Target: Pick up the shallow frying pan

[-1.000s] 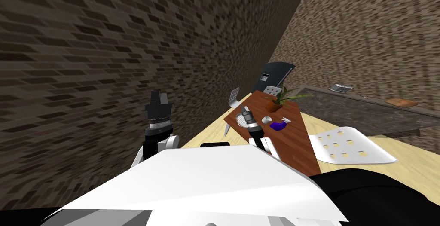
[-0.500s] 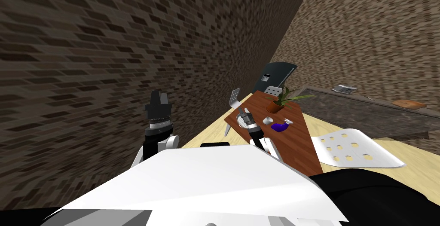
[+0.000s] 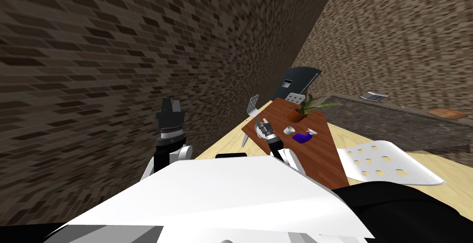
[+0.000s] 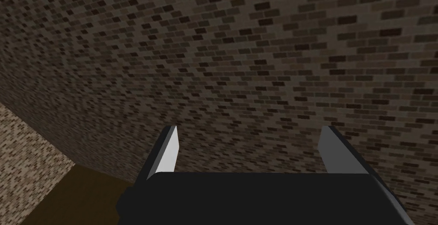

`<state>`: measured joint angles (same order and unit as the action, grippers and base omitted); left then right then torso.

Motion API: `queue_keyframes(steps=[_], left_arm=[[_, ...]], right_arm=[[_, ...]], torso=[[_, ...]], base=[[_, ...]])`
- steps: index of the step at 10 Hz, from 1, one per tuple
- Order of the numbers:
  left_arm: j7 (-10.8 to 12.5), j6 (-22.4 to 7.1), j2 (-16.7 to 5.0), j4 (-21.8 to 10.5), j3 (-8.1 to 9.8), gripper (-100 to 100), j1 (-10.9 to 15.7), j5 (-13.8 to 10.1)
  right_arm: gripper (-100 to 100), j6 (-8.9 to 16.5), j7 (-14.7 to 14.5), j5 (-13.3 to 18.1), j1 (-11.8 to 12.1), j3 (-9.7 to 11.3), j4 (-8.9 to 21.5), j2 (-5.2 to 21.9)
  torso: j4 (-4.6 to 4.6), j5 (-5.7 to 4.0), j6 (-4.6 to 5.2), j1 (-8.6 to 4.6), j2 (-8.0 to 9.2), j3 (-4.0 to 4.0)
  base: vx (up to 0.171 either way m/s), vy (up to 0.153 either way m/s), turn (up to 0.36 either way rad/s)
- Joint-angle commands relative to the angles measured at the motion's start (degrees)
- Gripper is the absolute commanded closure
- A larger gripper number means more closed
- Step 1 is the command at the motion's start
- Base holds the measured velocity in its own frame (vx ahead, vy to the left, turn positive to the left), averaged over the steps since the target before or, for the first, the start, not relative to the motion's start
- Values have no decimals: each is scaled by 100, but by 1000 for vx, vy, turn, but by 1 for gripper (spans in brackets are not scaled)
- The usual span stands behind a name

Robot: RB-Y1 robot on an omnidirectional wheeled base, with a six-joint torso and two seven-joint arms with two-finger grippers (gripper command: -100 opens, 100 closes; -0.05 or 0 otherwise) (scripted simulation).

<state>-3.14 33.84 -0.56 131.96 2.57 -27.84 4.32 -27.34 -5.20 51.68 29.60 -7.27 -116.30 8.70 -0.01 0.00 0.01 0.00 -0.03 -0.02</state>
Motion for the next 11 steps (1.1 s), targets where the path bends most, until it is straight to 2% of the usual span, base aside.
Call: queue_keyframes(steps=[1,2,4,7,9,10,11], left_arm=[[0,0,0,0,0,0,0,0],[0,0,0,0,0,0,0,0],[0,0,0,0,0,0,0,0],[0,0,0,0,0,0,0,0],[0,0,0,0,0,0,0,0],[0,0,0,0,0,0,0,0],[0,0,0,0,0,0,0,0]], right_arm=[[-100,3,-65,286,-43,-18,105,-4],[-100,-12,-166,456,-54,-93,268,10],[-100,-12,-166,738,-54,-93,268,10],[-100,-41,-366,1294,-80,-245,598,38],[-100,-41,-366,1558,-80,-245,598,38],[-100,-53,-465,1789,-94,-320,765,53],[-100,-53,-465,1937,-94,-320,765,53]], torso=[[0,0,0,0,0,0],[0,0,0,0,-1,0],[-1,0,0,0,-3,-2],[0,0,0,1,-1,-1],[0,0,1,0,0,0],[0,0,0,0,0,0],[0,0,0,0,-1,-1]], base=[[10,2,18],[15,5,38],[10,2,8],[12,4,32],[9,2,6],[12,5,41],[14,1,19]])
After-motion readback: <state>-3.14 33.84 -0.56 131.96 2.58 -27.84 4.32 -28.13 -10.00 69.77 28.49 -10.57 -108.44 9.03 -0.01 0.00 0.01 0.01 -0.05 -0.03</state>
